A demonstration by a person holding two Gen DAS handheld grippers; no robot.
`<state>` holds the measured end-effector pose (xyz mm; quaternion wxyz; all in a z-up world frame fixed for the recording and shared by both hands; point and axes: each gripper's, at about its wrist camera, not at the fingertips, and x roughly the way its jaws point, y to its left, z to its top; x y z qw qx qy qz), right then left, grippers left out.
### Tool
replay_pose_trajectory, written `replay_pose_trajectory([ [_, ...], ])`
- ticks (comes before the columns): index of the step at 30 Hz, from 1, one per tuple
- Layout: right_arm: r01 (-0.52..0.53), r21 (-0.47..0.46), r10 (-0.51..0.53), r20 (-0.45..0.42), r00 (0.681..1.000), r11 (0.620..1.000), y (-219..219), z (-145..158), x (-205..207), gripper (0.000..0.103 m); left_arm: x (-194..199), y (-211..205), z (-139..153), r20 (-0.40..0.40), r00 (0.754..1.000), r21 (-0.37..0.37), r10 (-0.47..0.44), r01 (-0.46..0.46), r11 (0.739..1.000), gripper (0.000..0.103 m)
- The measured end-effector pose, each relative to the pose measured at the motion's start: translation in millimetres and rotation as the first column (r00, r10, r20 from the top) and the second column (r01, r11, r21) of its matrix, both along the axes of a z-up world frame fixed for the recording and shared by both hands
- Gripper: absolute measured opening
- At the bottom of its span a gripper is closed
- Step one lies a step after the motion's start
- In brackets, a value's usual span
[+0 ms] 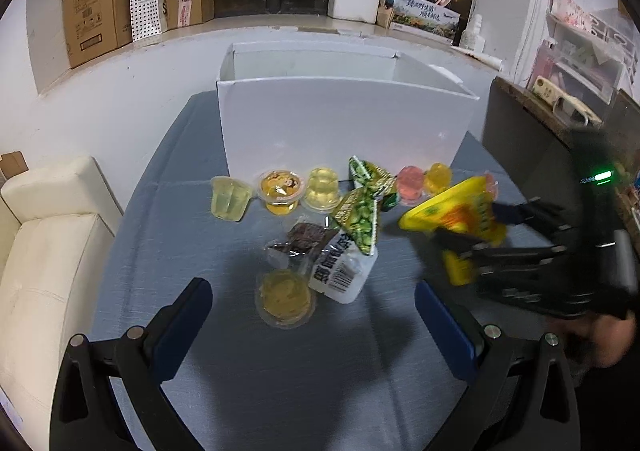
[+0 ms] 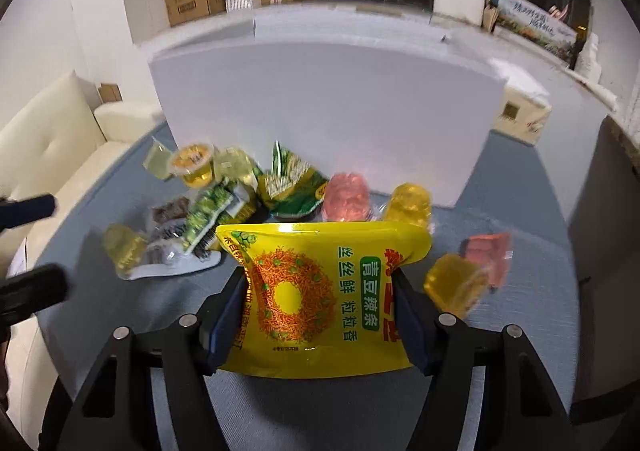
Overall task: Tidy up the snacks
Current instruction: 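Grasp the green pea snack pack with the left tool while the right tool holds the yellow pouch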
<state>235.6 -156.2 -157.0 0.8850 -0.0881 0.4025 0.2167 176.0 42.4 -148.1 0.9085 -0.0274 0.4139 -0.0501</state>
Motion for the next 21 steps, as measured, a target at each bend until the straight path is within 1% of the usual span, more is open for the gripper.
replay_pose_trajectory([
  [2,0.008,0.024,-0.008,0.011,1.000,1.000,-8.7,10.2,-6.0,0.072,7.2,-2.6,-7.3,-0.015,1.000,0.009,-0.014,0.014,1.000,0.103],
  [5,0.021,0.053,-0.023,0.024,0.999,0.998,-22.5,21.4,-14.2,0.072,21.2,-10.6,-16.9,-0.018,0.999,0.037,-0.040,0.041,0.998,0.103],
  [9,0.025,0.056,-0.027,0.037,0.999,0.998,-23.4,27.7,-22.3,0.072,46.4,-26.3,-30.5,-0.024,0.997,0.095,-0.067,0.069,0.993,0.103],
  [13,0.058,0.086,-0.061,0.031,0.998,0.995,-29.1,29.9,-26.5,0.072,71.0,-43.7,-33.4,-0.009,0.996,0.115,-0.090,0.090,0.989,0.103],
  [15,0.063,0.094,-0.067,0.033,0.997,0.994,-31.7,30.9,-27.2,0.072,86.4,-54.3,-38.0,-0.036,0.995,0.140,-0.095,0.099,0.985,0.103],
  [16,0.067,0.095,-0.071,0.036,0.997,0.993,-33.2,32.7,-28.3,0.072,94.2,-58.8,-41.3,-0.054,0.994,0.146,-0.097,0.104,0.984,0.101],
  [17,0.071,0.095,-0.075,0.041,0.996,0.993,-34.4,34.1,-29.0,0.072,99.5,-61.4,-43.7,-0.062,0.993,0.137,-0.100,0.108,0.985,0.100],
  [18,0.074,0.096,-0.079,0.045,0.996,0.993,-36.1,35.4,-29.3,0.072,101.9,-63.5,-44.0,-0.053,0.994,0.141,-0.097,0.103,0.985,0.097],
  [19,0.076,0.099,-0.081,0.045,0.996,0.992,-38.0,36.3,-29.7,0.072,104.4,-65.4,-44.6,-0.053,0.993,0.134,-0.103,0.109,0.985,0.081],
  [20,0.078,0.102,-0.083,0.042,0.996,0.992,-39.6,36.5,-29.8,0.072,107.1,-66.5,-46.3,-0.067,0.992,0.122,-0.109,0.117,0.986,0.070],
  [21,0.080,0.109,-0.085,0.040,0.996,0.991,-40.9,36.7,-30.4,0.072,109.3,-67.1,-47.9,-0.077,0.992,0.125,-0.099,0.109,0.986,0.054],
])
